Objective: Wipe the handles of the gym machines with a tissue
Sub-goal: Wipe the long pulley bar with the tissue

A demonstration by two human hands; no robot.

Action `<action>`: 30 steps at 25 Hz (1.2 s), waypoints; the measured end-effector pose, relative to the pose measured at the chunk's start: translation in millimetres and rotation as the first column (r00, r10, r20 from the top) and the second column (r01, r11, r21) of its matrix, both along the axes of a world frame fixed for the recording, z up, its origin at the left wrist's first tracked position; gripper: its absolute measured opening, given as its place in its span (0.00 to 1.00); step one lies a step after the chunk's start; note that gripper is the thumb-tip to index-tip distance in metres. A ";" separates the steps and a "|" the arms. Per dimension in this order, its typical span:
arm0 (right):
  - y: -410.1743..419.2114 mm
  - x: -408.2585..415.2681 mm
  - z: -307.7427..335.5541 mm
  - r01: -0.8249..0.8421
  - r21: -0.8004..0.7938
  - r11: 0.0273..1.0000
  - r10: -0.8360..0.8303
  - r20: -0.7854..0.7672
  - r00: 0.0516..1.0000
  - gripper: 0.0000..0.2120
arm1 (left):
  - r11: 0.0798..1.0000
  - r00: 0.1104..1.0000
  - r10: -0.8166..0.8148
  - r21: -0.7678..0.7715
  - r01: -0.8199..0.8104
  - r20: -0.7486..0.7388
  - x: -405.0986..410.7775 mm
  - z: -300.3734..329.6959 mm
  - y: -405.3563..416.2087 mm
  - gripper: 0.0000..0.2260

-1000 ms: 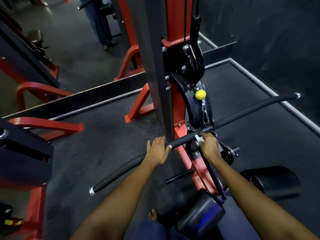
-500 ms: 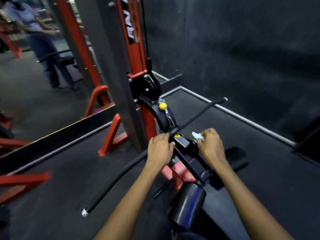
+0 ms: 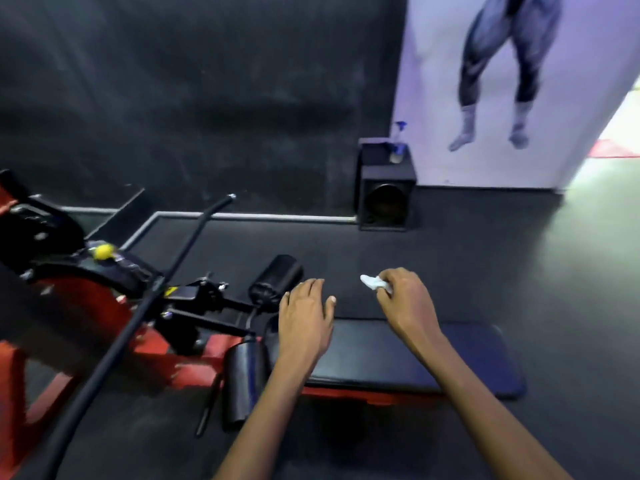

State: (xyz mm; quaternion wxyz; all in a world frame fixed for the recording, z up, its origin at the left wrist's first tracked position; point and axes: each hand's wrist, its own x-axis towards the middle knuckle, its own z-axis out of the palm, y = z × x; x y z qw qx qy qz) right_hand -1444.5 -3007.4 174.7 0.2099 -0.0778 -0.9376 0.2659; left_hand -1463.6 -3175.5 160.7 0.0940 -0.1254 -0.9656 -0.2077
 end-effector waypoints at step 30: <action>774.7 4.3 -16.3 0.251 0.106 0.962 -0.264 0.137 0.955 0.08 | 0.946 0.942 -0.314 -0.039 0.321 0.121 -51.6 -22.4 792.0 0.21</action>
